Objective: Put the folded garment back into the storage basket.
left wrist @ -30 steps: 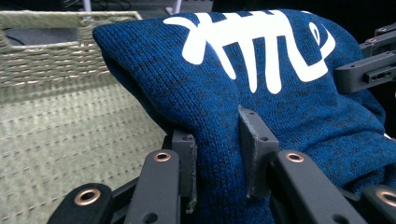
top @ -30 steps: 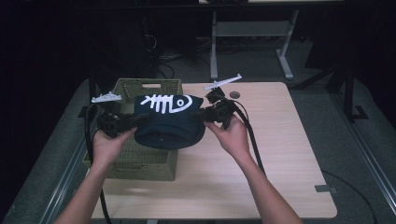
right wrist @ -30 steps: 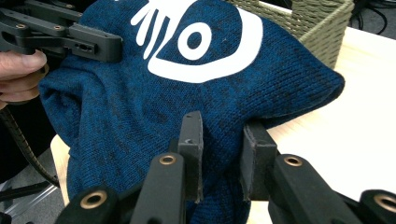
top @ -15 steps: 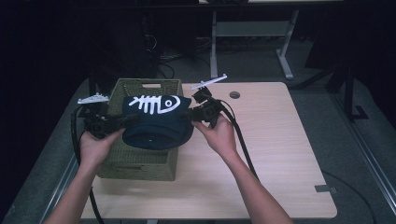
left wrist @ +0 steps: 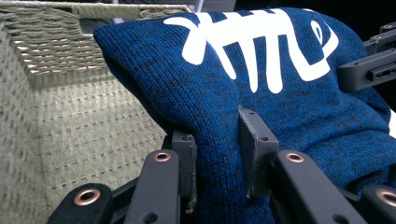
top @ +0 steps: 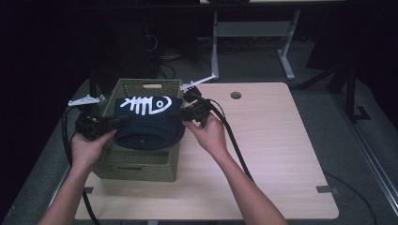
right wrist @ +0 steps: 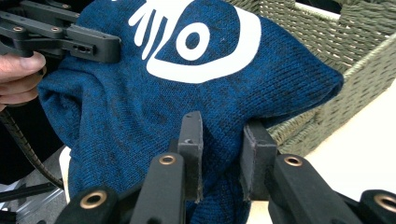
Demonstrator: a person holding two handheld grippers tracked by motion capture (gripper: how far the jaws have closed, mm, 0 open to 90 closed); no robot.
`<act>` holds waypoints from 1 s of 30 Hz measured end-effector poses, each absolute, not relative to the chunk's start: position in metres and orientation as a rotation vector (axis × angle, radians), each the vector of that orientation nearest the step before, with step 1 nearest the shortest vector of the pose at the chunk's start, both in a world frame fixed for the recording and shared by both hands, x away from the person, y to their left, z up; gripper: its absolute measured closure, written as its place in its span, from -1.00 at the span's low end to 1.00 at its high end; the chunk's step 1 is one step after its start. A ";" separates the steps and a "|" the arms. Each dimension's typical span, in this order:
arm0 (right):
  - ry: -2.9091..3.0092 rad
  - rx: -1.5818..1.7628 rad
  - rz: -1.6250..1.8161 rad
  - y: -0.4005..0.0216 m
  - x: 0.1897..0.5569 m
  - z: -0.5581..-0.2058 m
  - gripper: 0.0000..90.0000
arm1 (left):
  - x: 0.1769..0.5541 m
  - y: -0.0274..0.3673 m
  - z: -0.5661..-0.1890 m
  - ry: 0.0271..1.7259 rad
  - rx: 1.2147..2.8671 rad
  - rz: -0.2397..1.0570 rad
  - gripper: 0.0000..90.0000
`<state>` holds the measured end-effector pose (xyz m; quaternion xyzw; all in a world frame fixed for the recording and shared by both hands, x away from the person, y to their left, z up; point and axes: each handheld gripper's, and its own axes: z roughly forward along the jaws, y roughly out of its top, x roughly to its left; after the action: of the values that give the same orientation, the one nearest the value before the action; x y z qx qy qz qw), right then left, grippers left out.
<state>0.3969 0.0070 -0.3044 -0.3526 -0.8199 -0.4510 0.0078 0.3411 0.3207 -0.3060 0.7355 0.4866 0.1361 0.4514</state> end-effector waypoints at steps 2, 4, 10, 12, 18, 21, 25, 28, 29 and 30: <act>-2.557 -1.101 -1.405 0.011 0.397 -0.305 0.62 | 0.341 0.324 -0.307 1.205 1.818 0.341 0.56; -2.563 -1.095 -1.407 0.015 0.398 -0.306 0.62 | 0.342 0.328 -0.308 1.209 1.815 0.342 0.56; -2.555 -1.089 -1.417 0.026 0.399 -0.305 0.62 | 0.342 0.340 -0.310 1.224 1.799 0.338 0.56; -2.542 -1.090 -1.422 0.030 0.401 -0.307 0.61 | 0.342 0.343 -0.312 1.227 1.800 0.340 0.56; -2.533 -1.091 -1.406 0.038 0.404 -0.314 0.62 | 0.341 0.349 -0.316 1.239 1.819 0.355 0.56; -2.533 -1.087 -1.395 0.042 0.405 -0.317 0.61 | 0.342 0.353 -0.319 1.245 1.825 0.352 0.56; -2.536 -1.081 -1.402 0.046 0.405 -0.319 0.61 | 0.343 0.356 -0.321 1.252 1.823 0.352 0.56; -2.529 -1.083 -1.405 0.049 0.406 -0.320 0.61 | 0.344 0.358 -0.322 1.256 1.829 0.356 0.56; -2.529 -1.083 -1.407 0.050 0.406 -0.320 0.61 | 0.344 0.358 -0.322 1.259 1.830 0.356 0.56; -2.526 -1.085 -1.407 0.051 0.406 -0.321 0.61 | 0.344 0.359 -0.322 1.261 1.830 0.358 0.56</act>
<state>0.4064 0.0507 -0.3210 -0.3510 -0.8177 -0.4554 0.0266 0.3443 0.3592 -0.3223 0.7337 0.5056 0.1437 0.4306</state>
